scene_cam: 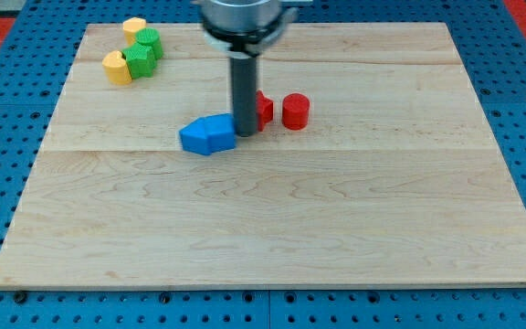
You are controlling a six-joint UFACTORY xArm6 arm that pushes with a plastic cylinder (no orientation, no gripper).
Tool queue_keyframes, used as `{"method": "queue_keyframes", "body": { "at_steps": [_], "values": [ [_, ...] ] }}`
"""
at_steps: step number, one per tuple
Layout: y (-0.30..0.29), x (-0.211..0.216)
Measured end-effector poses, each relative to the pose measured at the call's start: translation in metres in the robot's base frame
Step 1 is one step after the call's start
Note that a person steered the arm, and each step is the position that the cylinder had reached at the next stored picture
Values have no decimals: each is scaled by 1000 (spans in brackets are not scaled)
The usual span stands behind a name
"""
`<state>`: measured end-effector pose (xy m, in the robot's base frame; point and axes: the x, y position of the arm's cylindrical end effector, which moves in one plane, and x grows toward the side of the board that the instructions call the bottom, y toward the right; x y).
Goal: Move the hexagon along with a green circle in between the green star and red star
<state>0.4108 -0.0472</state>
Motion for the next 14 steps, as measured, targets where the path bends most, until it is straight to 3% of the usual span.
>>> {"method": "queue_keyframes", "body": {
  "at_steps": [3, 6, 7, 8, 10, 11, 14],
  "values": [
    [-58, 3],
    [-107, -59],
    [-183, -84],
    [-258, -140],
    [-214, -220],
    [-158, -219],
    [-51, -146]
  ]
}}
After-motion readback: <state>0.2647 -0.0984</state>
